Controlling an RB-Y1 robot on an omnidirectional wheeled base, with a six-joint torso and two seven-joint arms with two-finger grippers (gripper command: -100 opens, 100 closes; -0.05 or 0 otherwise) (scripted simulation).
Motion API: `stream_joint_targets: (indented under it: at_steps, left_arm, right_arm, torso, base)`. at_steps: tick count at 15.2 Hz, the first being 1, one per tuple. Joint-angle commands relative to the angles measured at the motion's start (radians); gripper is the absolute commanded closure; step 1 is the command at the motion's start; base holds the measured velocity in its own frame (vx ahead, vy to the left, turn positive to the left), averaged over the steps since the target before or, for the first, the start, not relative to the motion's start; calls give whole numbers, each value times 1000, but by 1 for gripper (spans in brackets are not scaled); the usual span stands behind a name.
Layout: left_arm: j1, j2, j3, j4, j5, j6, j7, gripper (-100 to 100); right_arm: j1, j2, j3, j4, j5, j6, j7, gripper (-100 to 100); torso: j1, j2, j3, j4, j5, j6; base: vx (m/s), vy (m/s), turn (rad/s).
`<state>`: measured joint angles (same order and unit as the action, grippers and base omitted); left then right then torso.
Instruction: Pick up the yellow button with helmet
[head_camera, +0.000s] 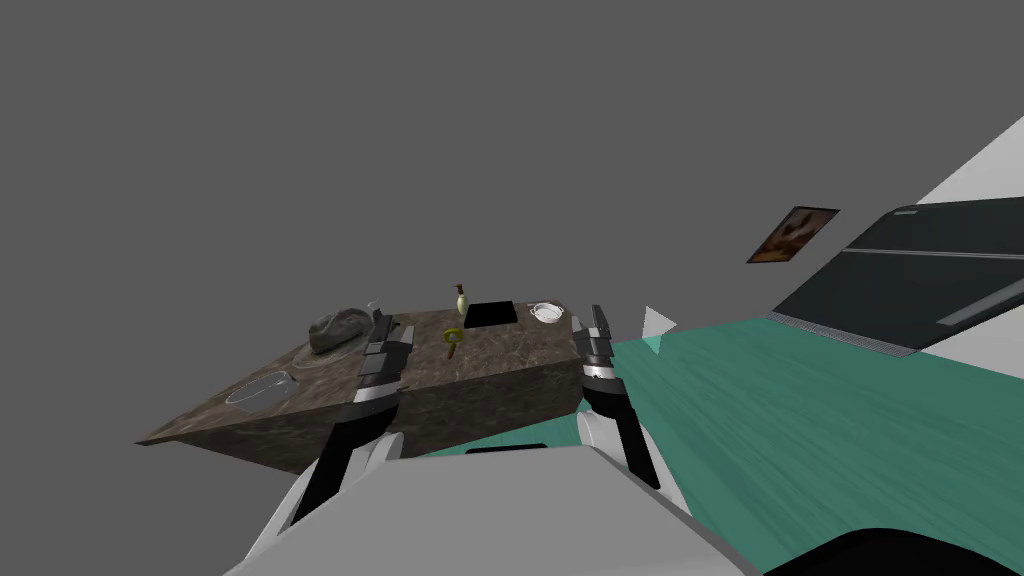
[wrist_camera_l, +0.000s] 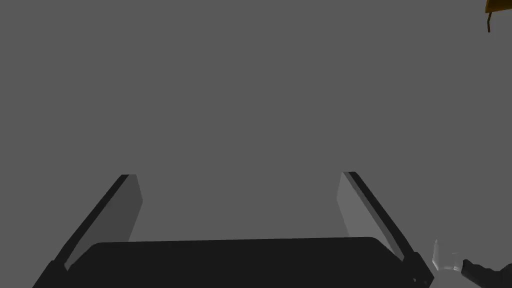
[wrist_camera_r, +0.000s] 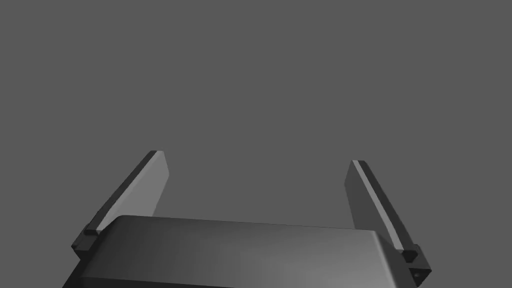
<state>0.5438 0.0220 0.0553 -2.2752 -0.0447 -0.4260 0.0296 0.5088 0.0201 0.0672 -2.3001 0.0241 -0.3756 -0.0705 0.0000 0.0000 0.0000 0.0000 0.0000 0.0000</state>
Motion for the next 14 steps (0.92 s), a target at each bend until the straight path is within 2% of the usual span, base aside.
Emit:
stream_joint_targets:
  at_steps: [1,2,5,8,11,13,14]
  left_arm:
    - [-10,47,13,15,1,31,1,-100]
    - [-10,47,13,15,1,31,1,-100]
    - [-35,110,44,52,5,104,3,-100]
    - [-47,132,57,69,6,143,4,-100]
    - [-73,176,90,108,10,206,6,-100]
    - [-73,176,90,108,10,226,6,-100]
    - [-88,198,108,130,12,252,7,-100]
  right_arm:
    - [0,0,0,0,0,0,0,0]
    - [0,0,0,0,0,0,0,0]
    - [0,0,0,0,0,0,0,0]
    - [0,0,0,0,0,0,0,0]
    - [0,0,0,0,0,0,0,0]
    - [0,0,0,0,0,0,0,0]
    - [0,0,0,0,0,0,0,0]
  torso:
    - [0,0,0,0,0,0]
    - [0,0,0,0,0,0]
    - [1,0,0,0,0,1]
    - [1,1,0,0,0,0]
    - [1,1,0,0,0,0]
    - [1,1,0,0,0,0]
    - [1,1,0,0,0,0]
  base:
    - [-3,-2,-102]
    - [-5,2,-106]
    - [-11,4,-157]
    - [-13,6,-99]
    - [-12,2,-144]
    - [-10,5,-83]
    - [-10,0,-97]
